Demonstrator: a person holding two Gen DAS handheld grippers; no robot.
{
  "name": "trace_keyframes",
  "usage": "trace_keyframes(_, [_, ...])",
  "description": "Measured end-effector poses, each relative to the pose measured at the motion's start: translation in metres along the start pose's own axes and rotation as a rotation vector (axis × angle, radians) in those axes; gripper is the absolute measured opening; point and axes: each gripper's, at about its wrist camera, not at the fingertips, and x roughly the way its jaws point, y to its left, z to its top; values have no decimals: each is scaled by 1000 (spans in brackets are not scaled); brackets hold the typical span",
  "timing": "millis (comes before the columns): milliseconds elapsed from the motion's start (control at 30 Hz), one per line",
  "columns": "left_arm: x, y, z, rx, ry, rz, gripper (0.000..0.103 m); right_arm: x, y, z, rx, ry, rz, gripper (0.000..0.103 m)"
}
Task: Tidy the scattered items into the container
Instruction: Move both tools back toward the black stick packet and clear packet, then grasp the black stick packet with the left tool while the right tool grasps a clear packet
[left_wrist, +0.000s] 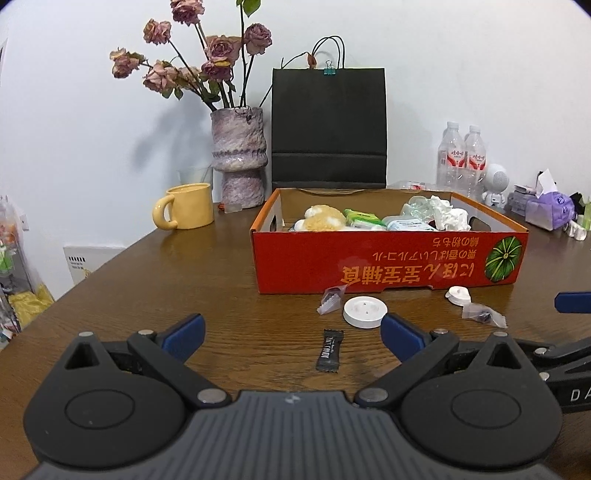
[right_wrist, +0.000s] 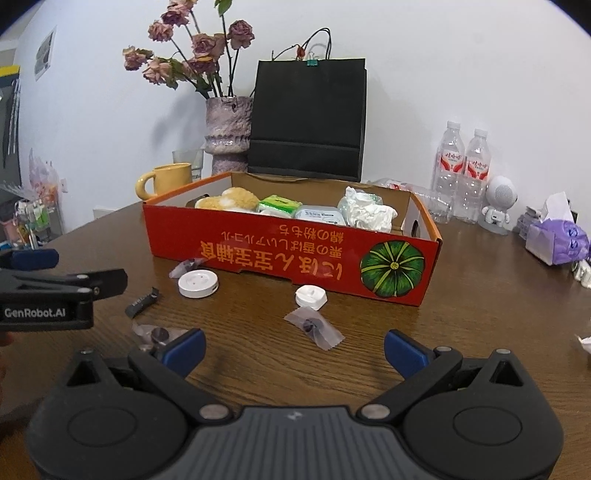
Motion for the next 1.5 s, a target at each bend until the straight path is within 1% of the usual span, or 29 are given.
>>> trace_keyframes(100, [-3, -1, -1, 8, -6, 2, 103, -1, 5, 0, -27, -2, -4, 103])
trace_keyframes(267, [-4, 2, -2, -4, 10, -2, 103, 1, 8, -1, -52, 22, 11, 103])
trace_keyframes(333, [-2, 1, -2, -1, 29, -9, 103, 1, 8, -1, -51, 22, 15, 103])
trace_keyframes(467, [1, -2, -4, 15, 62, -25, 103, 1, 2, -1, -14, 29, 14, 101])
trace_keyframes(567, [5, -3, -5, 25, 94, -38, 101, 3, -7, -1, 36, 38, 37, 94])
trace_keyframes(633, [11, -2, -4, 24, 123, -57, 93, 7, -13, -1, 54, 56, 61, 91])
trace_keyframes(667, [14, -1, -4, 22, 132, -64, 88, 9, -15, 0, 55, 61, 63, 88])
trace_keyframes(700, [17, -1, -3, 24, 137, -65, 85, 11, -17, 1, 52, 62, 56, 84])
trace_keyframes(733, [20, 0, -2, 29, 139, -61, 83, 14, -18, 2, 44, 60, 46, 82])
trace_keyframes(800, [26, 0, -1, 38, 152, -64, 76, 20, -20, 4, 24, 67, 30, 81])
trace_keyframes(833, [31, 1, -1, 40, 167, -71, 74, 23, -20, 5, 9, 75, 28, 79])
trace_keyframes(900, [39, 0, 0, 39, 199, -83, 67, 31, -19, 8, -25, 91, 28, 76])
trace_keyframes(1000, [49, -1, 2, 40, 235, -94, 62, 40, -18, 13, -49, 98, 18, 71])
trace_keyframes(1067, [56, 0, 5, 19, 253, -112, 62, 47, -19, 17, -52, 105, 20, 69])
trace_keyframes(1133, [61, 0, 8, 7, 266, -121, 62, 54, -19, 19, -53, 125, 28, 62])
trace_keyframes(1200, [64, -1, 9, 18, 266, -126, 55, 58, -22, 20, -38, 131, 42, 61])
trace_keyframes(1233, [65, -2, 9, 22, 263, -132, 52, 59, -23, 21, -27, 135, 53, 58])
trace_keyframes(1267, [65, -3, 10, 24, 261, -137, 44, 60, -25, 21, -12, 139, 71, 55])
trace_keyframes(1300, [66, -4, 11, 25, 262, -145, 34, 60, -27, 21, 2, 141, 93, 46])
trace_keyframes(1333, [65, -4, 12, 27, 263, -152, 28, 59, -27, 20, 5, 136, 95, 33])
trace_keyframes(1400, [64, -3, 13, 11, 273, -172, 13, 57, -26, 19, 5, 131, 94, 19])
trace_keyframes(1500, [61, 2, 13, -27, 279, -203, 12, 53, -28, 19, 26, 131, 113, 17])
